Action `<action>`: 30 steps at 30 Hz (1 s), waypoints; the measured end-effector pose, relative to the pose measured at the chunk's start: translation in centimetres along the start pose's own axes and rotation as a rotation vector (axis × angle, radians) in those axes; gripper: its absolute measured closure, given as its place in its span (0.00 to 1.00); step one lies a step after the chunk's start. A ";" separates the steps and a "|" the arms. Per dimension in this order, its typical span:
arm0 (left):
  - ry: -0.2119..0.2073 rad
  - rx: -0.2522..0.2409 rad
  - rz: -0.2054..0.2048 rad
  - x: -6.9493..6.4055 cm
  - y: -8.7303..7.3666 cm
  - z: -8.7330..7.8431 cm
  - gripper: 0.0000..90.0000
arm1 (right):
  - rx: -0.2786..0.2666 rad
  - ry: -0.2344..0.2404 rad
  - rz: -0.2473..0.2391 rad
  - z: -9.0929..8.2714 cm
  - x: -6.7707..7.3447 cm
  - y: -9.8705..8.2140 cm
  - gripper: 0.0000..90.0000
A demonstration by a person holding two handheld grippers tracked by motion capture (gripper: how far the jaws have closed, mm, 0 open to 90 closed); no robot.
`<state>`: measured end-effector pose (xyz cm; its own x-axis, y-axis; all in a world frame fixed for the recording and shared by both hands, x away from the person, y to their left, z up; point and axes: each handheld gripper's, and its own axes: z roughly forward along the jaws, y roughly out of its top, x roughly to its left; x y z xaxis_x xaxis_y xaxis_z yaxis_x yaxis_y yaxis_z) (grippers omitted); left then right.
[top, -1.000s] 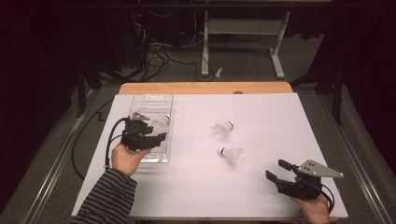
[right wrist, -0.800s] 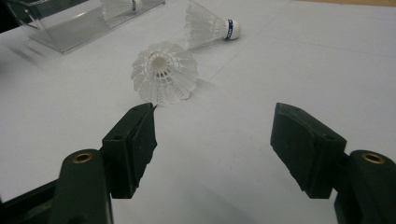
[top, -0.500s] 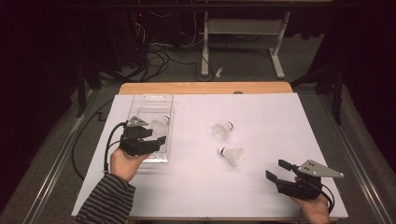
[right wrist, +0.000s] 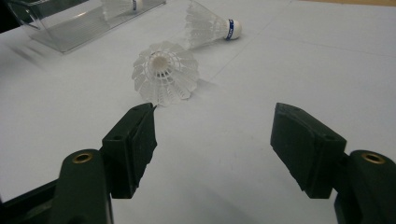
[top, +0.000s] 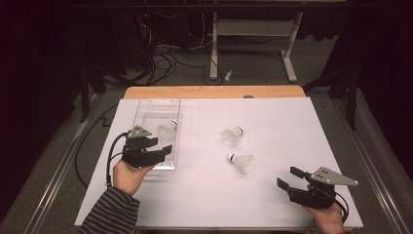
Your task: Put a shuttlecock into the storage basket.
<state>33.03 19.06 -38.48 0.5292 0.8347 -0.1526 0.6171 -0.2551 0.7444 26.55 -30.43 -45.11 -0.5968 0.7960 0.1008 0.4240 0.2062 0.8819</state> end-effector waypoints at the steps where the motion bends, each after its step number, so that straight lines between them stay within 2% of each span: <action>1: -0.001 -0.002 -0.001 0.0 -0.1 0.0 0.44 | 0.000 0.000 0.000 0.0 0.0 0.0 0.35; 22: -0.005 -0.046 -0.016 0.1 -1.6 -0.9 0.43 | 0.002 0.002 -0.005 0.1 0.0 0.0 0.35; 30: -0.011 -0.064 -0.019 -0.3 -2.4 -1.2 0.43 | 0.001 0.000 0.007 0.1 0.0 0.0 0.35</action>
<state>30.69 20.00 -39.42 0.5245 0.8335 -0.1740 0.5884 -0.2071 0.7816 26.61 -30.38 -45.14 -0.5941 0.7972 0.1074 0.4289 0.2010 0.8807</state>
